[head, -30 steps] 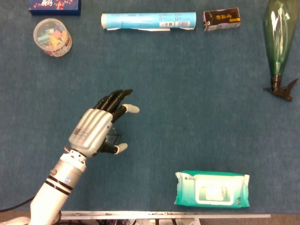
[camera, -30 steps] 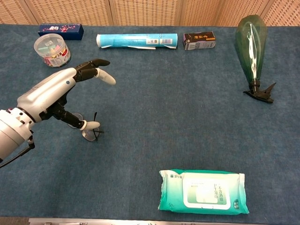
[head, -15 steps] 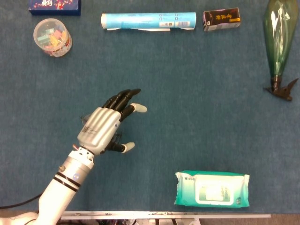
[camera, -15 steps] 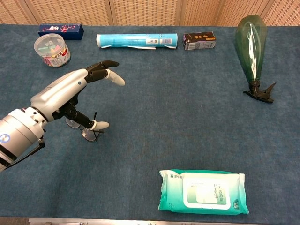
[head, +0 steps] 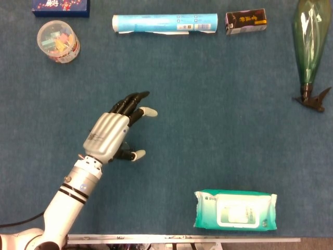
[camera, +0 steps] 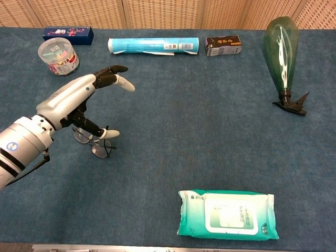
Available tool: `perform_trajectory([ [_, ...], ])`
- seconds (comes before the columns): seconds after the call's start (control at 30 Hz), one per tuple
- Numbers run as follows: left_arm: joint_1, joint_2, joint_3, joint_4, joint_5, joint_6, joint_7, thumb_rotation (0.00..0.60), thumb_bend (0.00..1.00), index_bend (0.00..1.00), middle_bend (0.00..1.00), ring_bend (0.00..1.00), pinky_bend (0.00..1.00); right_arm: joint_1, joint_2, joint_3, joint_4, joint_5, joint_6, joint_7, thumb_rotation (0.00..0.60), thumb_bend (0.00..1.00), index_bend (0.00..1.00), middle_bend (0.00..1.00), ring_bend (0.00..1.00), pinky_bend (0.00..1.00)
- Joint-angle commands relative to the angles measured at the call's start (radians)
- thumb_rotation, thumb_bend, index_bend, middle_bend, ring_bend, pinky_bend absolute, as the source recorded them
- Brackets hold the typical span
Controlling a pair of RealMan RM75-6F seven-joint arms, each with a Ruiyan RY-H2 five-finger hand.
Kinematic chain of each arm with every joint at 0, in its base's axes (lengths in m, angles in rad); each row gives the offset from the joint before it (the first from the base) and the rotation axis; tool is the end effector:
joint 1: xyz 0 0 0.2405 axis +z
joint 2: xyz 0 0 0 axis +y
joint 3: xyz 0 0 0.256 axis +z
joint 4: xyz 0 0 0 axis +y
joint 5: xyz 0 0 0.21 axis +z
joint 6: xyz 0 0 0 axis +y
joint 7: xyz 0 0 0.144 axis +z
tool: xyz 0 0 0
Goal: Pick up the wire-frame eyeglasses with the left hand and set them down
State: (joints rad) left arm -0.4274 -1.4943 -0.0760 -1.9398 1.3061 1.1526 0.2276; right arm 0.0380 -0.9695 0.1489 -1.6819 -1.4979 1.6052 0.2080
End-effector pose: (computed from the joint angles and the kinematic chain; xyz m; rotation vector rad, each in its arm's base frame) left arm -0.1303 0.2205 0.0034 -1.7183 -1.3899 -1.2257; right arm -0.2968 -0.1838 0.2288 1.2149 -0.8451 1.1262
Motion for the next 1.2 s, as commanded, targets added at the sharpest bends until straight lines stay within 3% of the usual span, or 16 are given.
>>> perform_trajectory([
  [0.03,0.000,0.001,0.000,0.010,-0.002,0.002,-0.007,0.600,0.01,0.26,0.07,0.03,0.11,0.000,0.000,-0.001,0.000,0.000,-0.002,-0.001,0.600,0.51,0.64,0.47,0.29,0.43],
  [0.63,-0.003,0.020,0.005,0.099,-0.012,-0.022,-0.102,0.600,0.01,0.26,0.07,0.03,0.11,0.003,-0.003,-0.003,-0.003,0.003,-0.010,-0.006,0.600,0.51,0.64,0.47,0.29,0.43],
  [1.2,-0.029,-0.014,-0.020,0.263,-0.037,-0.074,-0.207,0.600,0.01,0.25,0.07,0.03,0.11,0.006,-0.005,-0.005,-0.003,0.008,-0.019,-0.013,0.600,0.51,0.64,0.47,0.29,0.43],
])
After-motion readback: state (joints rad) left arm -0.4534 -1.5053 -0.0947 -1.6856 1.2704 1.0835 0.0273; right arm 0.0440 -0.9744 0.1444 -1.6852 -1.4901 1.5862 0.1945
